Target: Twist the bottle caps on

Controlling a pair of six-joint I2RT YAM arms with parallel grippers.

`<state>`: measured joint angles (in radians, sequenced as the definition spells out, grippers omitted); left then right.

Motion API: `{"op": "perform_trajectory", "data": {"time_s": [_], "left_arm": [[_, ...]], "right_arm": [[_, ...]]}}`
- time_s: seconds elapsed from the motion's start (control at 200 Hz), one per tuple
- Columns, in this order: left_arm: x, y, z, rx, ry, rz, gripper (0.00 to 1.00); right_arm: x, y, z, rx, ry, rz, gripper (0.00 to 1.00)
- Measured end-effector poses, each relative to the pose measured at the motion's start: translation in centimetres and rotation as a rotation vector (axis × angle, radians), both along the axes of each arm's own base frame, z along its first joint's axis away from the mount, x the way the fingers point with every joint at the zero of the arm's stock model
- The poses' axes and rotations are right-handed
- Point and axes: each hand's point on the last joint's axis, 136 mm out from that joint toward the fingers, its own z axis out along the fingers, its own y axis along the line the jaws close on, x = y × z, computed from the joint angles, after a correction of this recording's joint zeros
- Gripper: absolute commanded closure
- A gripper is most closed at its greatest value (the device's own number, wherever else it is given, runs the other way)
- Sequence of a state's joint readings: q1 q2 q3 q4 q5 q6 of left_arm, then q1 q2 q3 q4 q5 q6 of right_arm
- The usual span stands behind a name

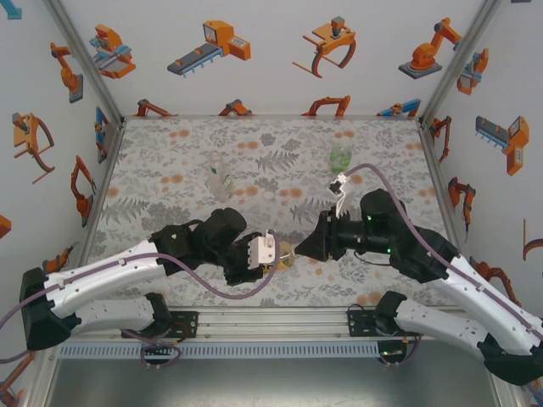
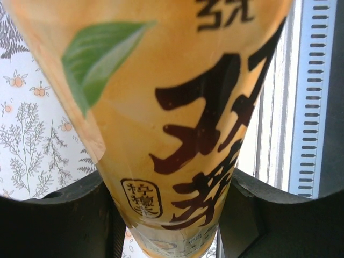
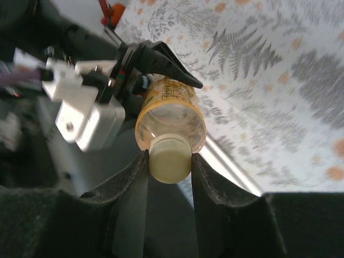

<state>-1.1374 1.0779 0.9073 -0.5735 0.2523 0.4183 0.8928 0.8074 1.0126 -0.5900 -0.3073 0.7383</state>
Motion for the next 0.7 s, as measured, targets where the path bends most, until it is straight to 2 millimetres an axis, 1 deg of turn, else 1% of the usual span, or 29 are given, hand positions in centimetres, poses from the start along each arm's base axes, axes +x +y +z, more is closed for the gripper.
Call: {"op": "perform_trajectory", "data": {"time_s": [0.08,0.15,0.23,0.305,0.345,0.391,0.431,0.516,0.636,0.696], "left_arm": [[0.1,0.1,-0.5,0.020,0.001,0.006,1.00],[0.2,0.1,-0.9,0.037,0.005,0.009,1.00],[0.3,0.2,-1.3,0.053,0.007,0.013,1.00],[0.4,0.2,-1.5,0.061,0.007,0.016,1.00],[0.4,0.2,-1.6,0.063,0.007,0.017,1.00],[0.4,0.2,-1.6,0.066,0.006,0.018,1.00],[0.4,0.3,-1.7,0.069,0.005,0.019,1.00],[0.5,0.3,-1.8,0.073,0.005,0.021,1.00],[0.7,-0.1,-1.4,0.049,-0.005,0.020,1.00],[0.7,-0.7,-0.9,0.019,-0.014,0.010,1.00]], "right_arm": [[0.5,-0.2,-1.1,0.013,0.174,-0.111,0.96],[0.6,-0.5,-2.0,0.022,0.302,-0.195,1.00],[0.8,-0.9,-3.1,0.034,0.414,-0.278,1.00],[0.8,-1.1,-3.6,0.039,0.475,-0.328,0.98],[0.9,-1.2,-3.8,0.039,0.494,-0.345,0.95],[0.9,-1.2,-4.0,0.037,0.510,-0.357,0.90],[1.0,-1.2,-4.1,0.035,0.520,-0.363,0.80],[1.0,-1.1,-4.0,0.024,0.511,-0.358,0.67],[1.2,-1.0,-2.7,0.009,0.428,-0.315,0.54],[1.3,-1.0,-1.6,0.012,0.369,-0.287,0.50]]}}
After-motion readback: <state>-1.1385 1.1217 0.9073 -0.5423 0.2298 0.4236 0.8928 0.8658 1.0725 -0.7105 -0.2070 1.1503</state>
